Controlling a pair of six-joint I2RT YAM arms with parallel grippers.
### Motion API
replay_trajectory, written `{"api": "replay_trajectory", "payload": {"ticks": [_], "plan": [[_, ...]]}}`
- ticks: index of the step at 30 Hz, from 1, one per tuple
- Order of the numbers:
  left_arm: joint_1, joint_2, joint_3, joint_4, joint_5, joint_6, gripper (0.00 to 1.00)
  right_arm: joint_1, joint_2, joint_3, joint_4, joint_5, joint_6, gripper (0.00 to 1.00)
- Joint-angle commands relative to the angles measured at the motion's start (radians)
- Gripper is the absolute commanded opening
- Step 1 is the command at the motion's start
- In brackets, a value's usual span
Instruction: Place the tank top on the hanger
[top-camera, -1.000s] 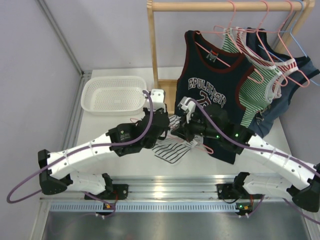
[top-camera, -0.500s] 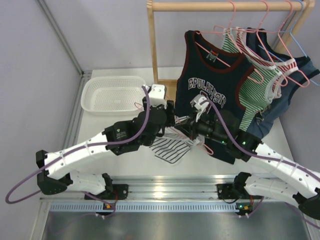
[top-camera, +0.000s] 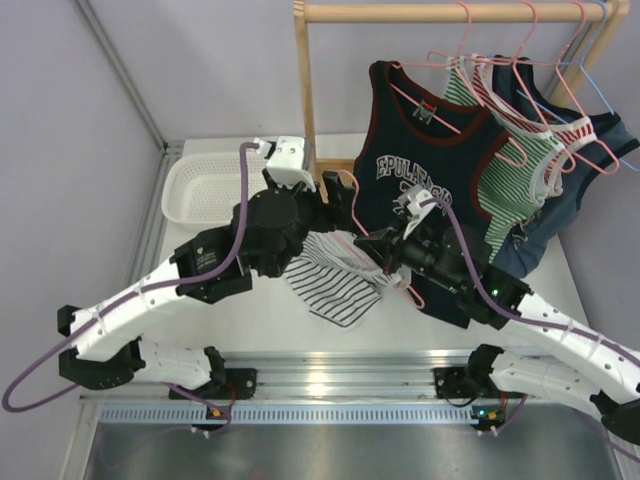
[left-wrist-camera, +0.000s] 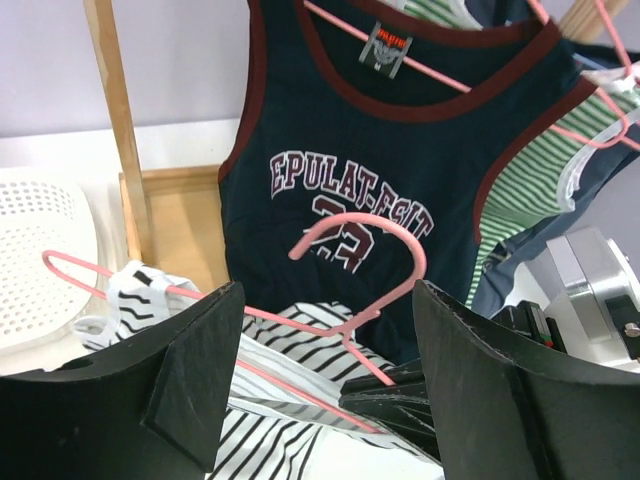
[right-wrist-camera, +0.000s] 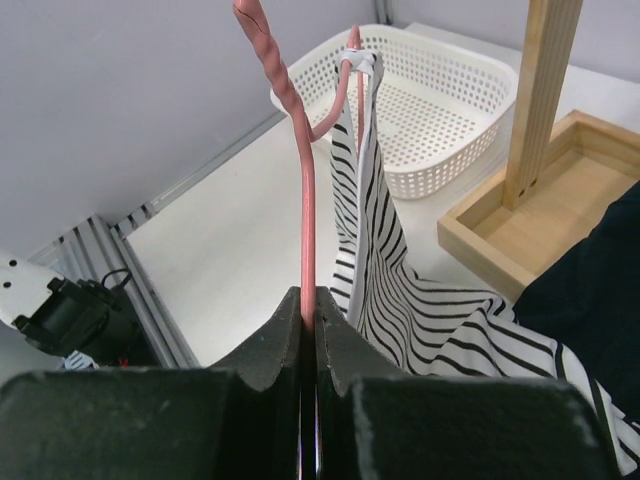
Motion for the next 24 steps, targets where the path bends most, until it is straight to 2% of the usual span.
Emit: {"api": "replay_trajectory", "payload": {"ticks": [1, 4, 10, 14, 24], "plan": [[-0.002, -0.005, 0.079, -0.003, -0.005, 0.038, 0.73, -0.014, -0.045, 0.058, 0.108, 0.041, 0.004, 0.0], [-0.002, -0.021, 0.116, -0.032, -0.031, 0.041, 0.73, -0.019, -0.03, 0.14, 0.077, 0.043, -0.007, 0.0], [-0.003, -0.079, 0.093, -0.06, -0.086, 0.022, 0.7, -0.065, 0.028, 0.317, 0.023, 0.061, 0.01, 0.0], [-0.002, -0.102, 0.07, -0.097, -0.125, 0.011, 0.68, -0.14, 0.079, 0.44, -0.055, 0.052, 0.017, 0.0], [-0.002, -0.13, 0.038, -0.164, -0.16, -0.031, 0.66, -0.332, 0.191, 0.737, -0.225, -0.088, 0.051, 0.0]]}}
